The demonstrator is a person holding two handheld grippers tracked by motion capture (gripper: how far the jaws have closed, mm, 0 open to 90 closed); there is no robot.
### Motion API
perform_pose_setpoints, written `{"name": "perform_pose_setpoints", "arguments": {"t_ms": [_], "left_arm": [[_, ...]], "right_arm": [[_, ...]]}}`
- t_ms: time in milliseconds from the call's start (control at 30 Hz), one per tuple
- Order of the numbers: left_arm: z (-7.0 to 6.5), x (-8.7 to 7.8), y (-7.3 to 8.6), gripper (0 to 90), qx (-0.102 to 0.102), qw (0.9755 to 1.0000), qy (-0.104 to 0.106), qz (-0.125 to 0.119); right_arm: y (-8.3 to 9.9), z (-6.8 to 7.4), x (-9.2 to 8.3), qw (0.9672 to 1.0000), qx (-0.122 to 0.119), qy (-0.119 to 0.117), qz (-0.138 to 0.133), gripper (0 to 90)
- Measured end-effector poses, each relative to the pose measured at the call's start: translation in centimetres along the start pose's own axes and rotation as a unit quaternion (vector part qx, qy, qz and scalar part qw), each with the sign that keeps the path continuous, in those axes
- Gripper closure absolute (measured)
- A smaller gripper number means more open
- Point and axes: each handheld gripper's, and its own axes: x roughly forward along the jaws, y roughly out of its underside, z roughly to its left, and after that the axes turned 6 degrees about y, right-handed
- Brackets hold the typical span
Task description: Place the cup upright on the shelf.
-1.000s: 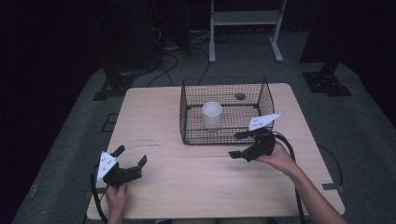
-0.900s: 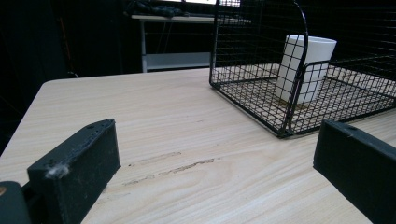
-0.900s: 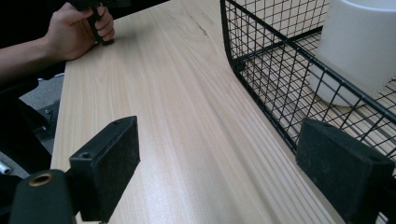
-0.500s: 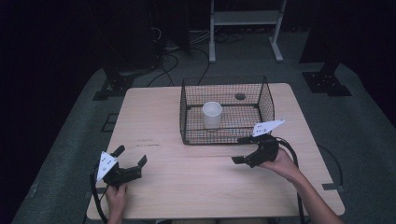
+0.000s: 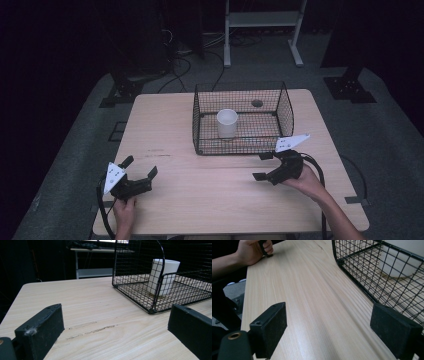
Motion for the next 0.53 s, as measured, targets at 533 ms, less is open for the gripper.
{"name": "perform_pose_setpoints", "arguments": {"t_ms": [533], "left_arm": [[0.0,0.0,0.0,0.0,0.000,1.0000,-0.004,0.001]], "right_arm": [[2.0,0.6,-1.2,0.9995,0.006,0.027,-0.017,12.9]]}}
